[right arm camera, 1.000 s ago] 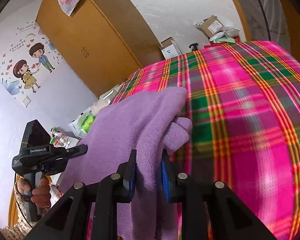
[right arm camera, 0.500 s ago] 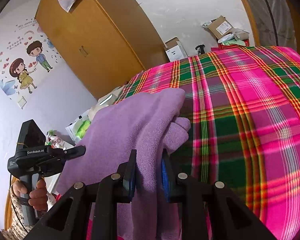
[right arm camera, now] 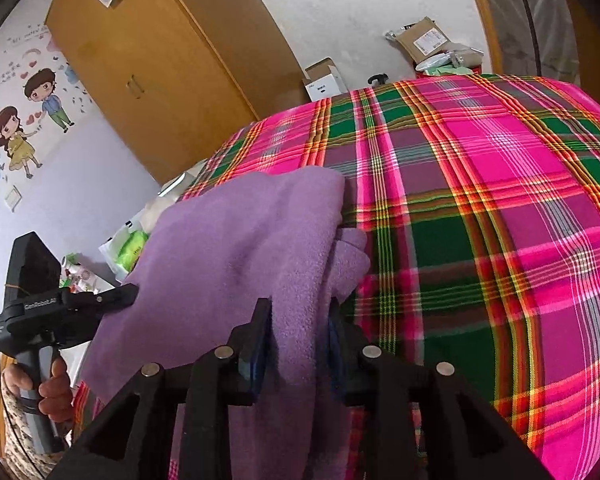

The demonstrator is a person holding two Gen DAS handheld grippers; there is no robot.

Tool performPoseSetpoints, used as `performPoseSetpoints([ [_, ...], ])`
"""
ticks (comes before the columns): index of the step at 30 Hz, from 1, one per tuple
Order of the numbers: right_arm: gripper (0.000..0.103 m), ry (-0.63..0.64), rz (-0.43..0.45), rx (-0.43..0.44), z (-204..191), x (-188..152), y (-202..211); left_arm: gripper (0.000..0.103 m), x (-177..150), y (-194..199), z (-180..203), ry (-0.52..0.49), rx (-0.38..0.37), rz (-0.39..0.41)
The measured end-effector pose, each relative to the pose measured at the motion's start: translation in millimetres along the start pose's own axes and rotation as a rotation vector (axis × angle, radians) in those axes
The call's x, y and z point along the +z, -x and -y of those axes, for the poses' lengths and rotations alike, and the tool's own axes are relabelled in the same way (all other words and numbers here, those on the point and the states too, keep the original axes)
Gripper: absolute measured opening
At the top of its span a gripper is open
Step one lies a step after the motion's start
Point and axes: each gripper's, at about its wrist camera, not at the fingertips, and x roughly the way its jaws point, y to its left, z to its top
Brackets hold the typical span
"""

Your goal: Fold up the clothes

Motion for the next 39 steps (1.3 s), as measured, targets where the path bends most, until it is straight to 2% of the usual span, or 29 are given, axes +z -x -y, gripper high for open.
performPoseSetpoints([
  [4, 0.034, 0.005, -0.011, -0.026, -2.3, -1.1, 0.3, 0.029, -8.8, 7.3, 3.6, -0.007, 0.036, 0.006],
  [11, 0.035, 0.043, -0.020, -0.079, -4.8, -14.4, 13.5, 0.029, -26.4, 16.2, 11.8, -0.042, 0.119, 0.023],
  [16, 0.035, 0.073, -0.004, -0.096, -1.9, -34.5, 31.1, 0.029, -46.0, 25.8, 6.3, -0.032, 0.134, 0.033],
  [25, 0.035, 0.064, -0.031, -0.117, -8.8, -60.6, 53.3, 0.029, -73.2, 35.1, 8.5, -0.023, 0.154, 0.039],
  [29, 0.035, 0.061, -0.043, -0.126, -12.2, -72.3, 63.1, 0.029, -94.1, 35.2, 24.2, -0.100, 0.187, 0.030],
  [34, 0.035, 0.195, -0.035, -0.189, -45.4, -89.5, 62.8, 0.029, -115.4, 30.6, 38.8, -0.164, 0.231, 0.022],
  [39, 0.035, 0.232, -0.073, -0.203, -58.3, -100.7, 52.3, 0.029, -130.1, 26.1, 49.9, -0.218, 0.318, 0.078],
])
